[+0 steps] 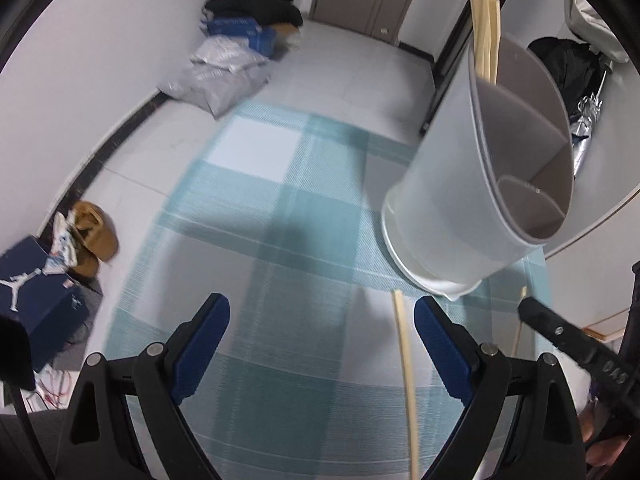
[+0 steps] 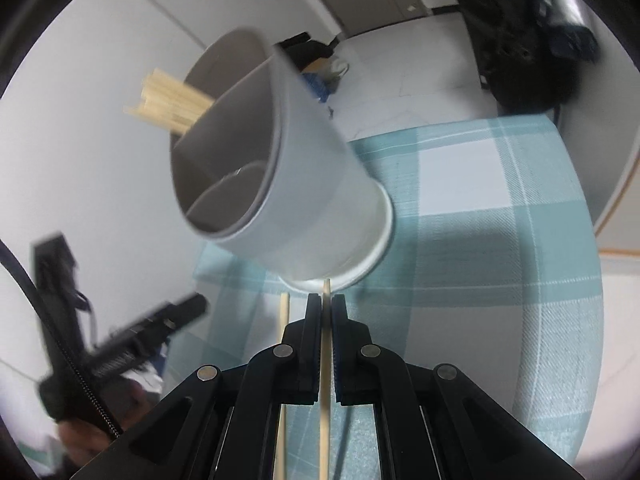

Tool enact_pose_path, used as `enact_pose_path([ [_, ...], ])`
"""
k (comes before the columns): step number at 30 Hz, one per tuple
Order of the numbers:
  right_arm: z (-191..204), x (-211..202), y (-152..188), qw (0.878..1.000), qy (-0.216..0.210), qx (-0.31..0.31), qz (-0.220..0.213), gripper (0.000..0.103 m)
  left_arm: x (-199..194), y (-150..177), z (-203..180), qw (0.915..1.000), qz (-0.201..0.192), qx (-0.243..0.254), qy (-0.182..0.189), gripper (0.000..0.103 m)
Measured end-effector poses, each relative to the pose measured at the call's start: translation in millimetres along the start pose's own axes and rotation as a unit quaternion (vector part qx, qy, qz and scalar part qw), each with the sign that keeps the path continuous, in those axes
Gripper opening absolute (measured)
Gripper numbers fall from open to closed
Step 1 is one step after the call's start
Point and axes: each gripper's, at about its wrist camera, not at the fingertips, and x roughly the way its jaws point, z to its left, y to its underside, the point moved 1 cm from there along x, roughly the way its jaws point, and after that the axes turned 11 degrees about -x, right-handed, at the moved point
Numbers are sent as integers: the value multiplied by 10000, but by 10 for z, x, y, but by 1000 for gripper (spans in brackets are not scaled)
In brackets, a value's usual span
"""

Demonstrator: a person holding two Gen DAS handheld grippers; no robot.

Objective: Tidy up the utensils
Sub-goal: 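Lower the left gripper onto the other chopstick and close it while the right gripper holds its chopstick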

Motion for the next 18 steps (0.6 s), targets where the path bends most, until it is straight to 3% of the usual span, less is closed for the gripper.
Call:
enact_pose_path([
  [5,-169,-167,-26,9990,-165,375,-186,4,160,46,-108,9995,285,88,-65,92],
  [12,-268,-308,-14,9976,-171,563,-374,4,290,158,-303,9972,322,567,-356,91],
  [18,-258,-350,-26,9975,-181,495,-461,4,292,226,-399,9937,118,900,-657,64],
])
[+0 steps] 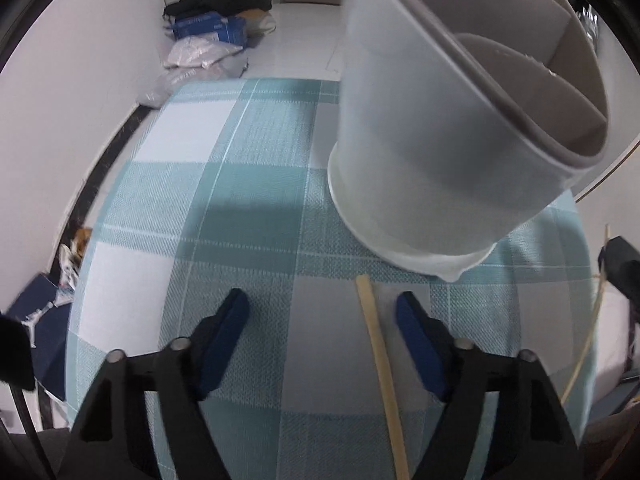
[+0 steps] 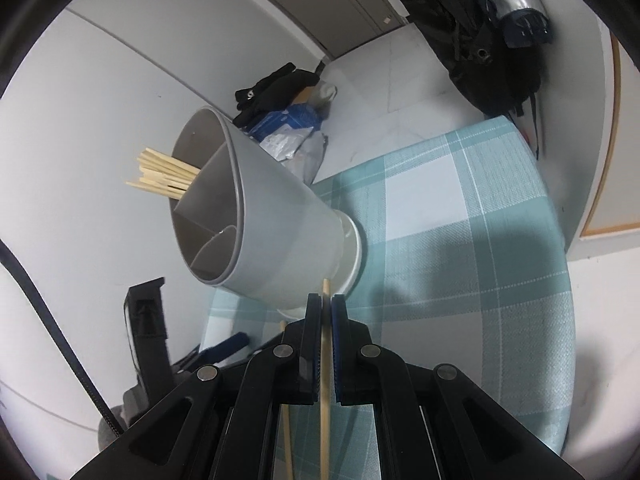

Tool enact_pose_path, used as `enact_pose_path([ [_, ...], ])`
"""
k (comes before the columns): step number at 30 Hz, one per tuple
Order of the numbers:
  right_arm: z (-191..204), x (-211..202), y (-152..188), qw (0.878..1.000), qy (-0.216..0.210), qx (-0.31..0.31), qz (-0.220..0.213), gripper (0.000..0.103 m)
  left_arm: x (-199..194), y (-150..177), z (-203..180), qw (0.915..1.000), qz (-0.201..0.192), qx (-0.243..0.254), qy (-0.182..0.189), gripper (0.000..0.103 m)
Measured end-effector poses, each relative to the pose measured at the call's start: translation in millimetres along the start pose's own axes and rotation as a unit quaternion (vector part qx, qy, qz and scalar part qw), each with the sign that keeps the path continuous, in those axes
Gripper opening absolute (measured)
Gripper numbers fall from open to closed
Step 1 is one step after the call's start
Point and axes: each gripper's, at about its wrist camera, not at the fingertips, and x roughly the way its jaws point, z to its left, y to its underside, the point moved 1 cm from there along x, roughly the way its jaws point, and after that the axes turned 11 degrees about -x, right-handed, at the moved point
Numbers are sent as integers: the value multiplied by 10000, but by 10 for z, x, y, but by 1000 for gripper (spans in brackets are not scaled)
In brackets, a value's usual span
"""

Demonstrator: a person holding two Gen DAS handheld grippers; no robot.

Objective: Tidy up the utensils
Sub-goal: 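Lower the left gripper onto the other chopstick and close it while the right gripper holds its chopstick, then carry chopsticks in both grippers up over the white holder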

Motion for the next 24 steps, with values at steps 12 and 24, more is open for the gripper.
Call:
enact_pose_path([
  [12,118,-94,-29,9990,178,-380,-177,4,-52,-50,184,9974,-47,-668,266,3],
  [24,542,-332,11,9864,503,-1366,-767,4,-993,28,306,9766,-1424,-1036,1237,3],
])
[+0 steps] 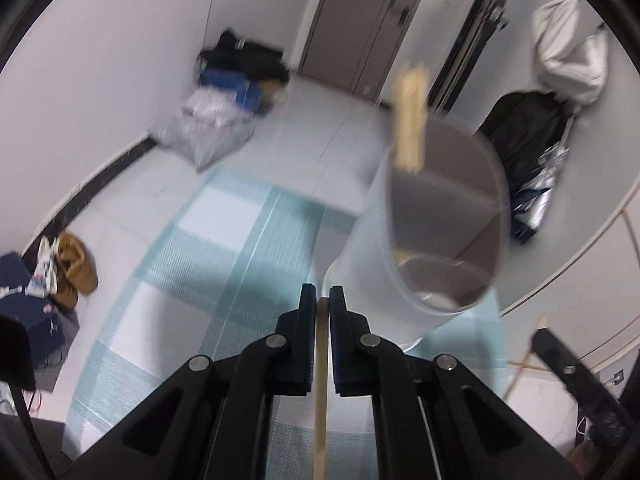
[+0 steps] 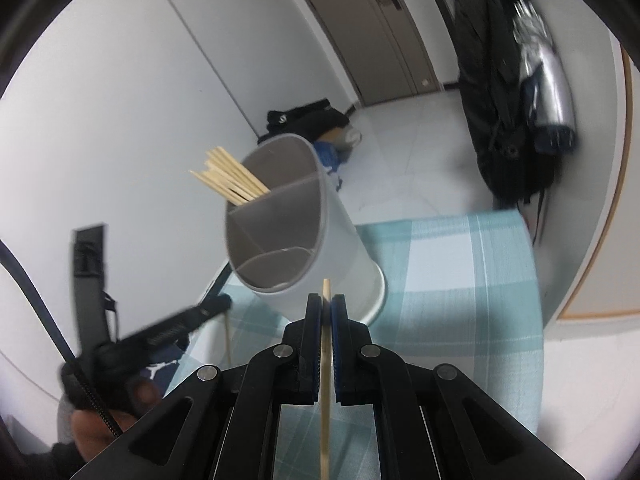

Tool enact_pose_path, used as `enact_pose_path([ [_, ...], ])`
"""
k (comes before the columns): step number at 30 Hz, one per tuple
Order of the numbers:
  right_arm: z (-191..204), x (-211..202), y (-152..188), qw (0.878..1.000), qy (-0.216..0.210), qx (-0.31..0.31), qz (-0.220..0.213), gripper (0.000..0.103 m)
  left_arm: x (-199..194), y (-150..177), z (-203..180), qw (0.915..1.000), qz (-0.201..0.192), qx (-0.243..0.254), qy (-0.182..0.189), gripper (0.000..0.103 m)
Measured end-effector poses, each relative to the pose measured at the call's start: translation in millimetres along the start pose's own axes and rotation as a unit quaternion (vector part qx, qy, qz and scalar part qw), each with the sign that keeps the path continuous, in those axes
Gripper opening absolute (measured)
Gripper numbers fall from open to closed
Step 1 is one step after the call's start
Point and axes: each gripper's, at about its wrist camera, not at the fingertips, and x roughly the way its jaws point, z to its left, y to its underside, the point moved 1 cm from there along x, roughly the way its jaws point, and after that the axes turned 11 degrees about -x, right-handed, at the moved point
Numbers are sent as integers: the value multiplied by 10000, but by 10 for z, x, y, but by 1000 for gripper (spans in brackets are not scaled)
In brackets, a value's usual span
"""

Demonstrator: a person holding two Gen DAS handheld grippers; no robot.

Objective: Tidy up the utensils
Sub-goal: 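Carry chopsticks in both grippers up over the white holder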

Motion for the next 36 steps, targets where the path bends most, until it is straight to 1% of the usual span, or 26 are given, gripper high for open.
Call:
enact_pose_path([
  [1,33,-28,-3,10000,30,-69,-57,4,-125,9,-31,9998,-135,59,98,3],
  [3,104,-94,-6,9996,83,-211,-188,4,-242,-30,-68,9992,-283,170,246,3],
  [8,222,-178,-2,9980,170,-482,-370,4,-268,-164,-77,9970,-534,408,380,3],
  [12,266,-178,26,9975,234,-552,-375,4,-335,-143,-110,9960,-585,538,401,3],
  [22,417,-300,51,9955,257,-773,-488,4,-486,-131,-146,9948,-624,660,470,3],
  [27,428,-346,50,9956,227,-728,-545,4,-557,-124,-198,9933,-679,794,501,3],
  [32,426,-402,0,9953,223,-705,-627,4,-627,-146,-264,9917,-707,904,585,3],
  [36,432,-519,-117,9939,183,-732,-807,4,-697,-177,-350,9895,-756,1052,643,3],
])
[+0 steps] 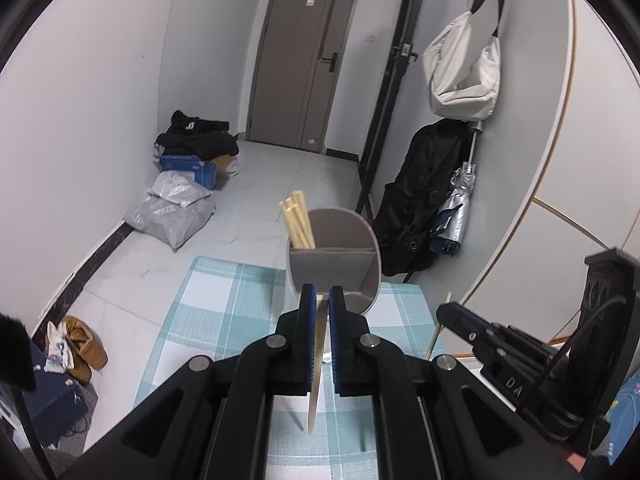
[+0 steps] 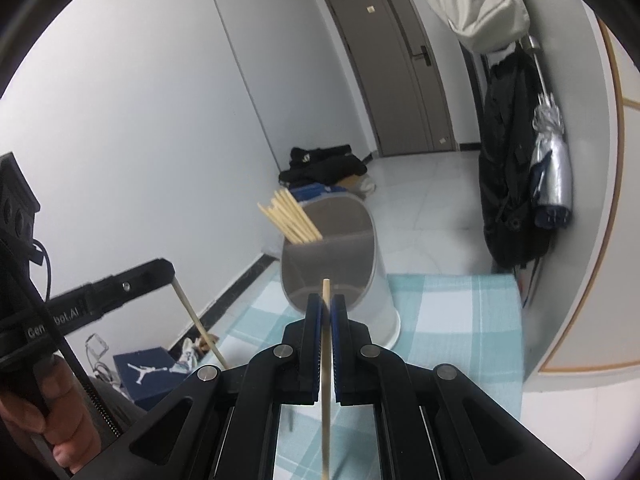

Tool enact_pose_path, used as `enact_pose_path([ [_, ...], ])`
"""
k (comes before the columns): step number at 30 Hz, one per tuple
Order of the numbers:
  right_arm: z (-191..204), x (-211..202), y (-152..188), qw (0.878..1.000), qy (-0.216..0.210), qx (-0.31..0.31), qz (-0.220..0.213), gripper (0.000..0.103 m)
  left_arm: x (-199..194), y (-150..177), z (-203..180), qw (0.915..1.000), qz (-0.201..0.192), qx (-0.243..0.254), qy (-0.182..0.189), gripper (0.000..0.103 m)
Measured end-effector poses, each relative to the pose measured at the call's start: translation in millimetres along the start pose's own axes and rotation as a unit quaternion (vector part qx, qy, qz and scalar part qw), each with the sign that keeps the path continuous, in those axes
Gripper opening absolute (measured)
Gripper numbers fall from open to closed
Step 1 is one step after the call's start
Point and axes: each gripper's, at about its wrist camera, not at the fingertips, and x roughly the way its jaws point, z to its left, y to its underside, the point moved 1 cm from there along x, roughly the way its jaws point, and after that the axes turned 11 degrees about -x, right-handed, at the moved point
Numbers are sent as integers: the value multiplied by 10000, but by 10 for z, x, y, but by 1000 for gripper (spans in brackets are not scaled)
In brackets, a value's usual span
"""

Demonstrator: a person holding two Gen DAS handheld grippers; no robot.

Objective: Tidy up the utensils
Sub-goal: 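Carry chopsticks in both grippers up over the white holder, then lower the chopsticks in both grippers into the holder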

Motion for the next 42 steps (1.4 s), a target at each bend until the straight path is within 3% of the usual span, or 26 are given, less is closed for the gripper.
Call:
enact_pose_path([
  [12,-73,-240,-654,9983,-62,-136,-567,4,-160,-479,-339,9984,-325,136,453,3],
  [22,-212,-208,-1411,9945,-72,-396,-964,4,-123,-967,-550,9952,-484,62,844,3],
  [32,-345,190,-1943,9926,-63,-393,-1146,4,147,-1406,-414,9928,-813,-98,876,3],
  [42,-342,786,-2006,9931,21,-578,-1016,4,659,-1417,-100,9941,-647,-435,750,3],
])
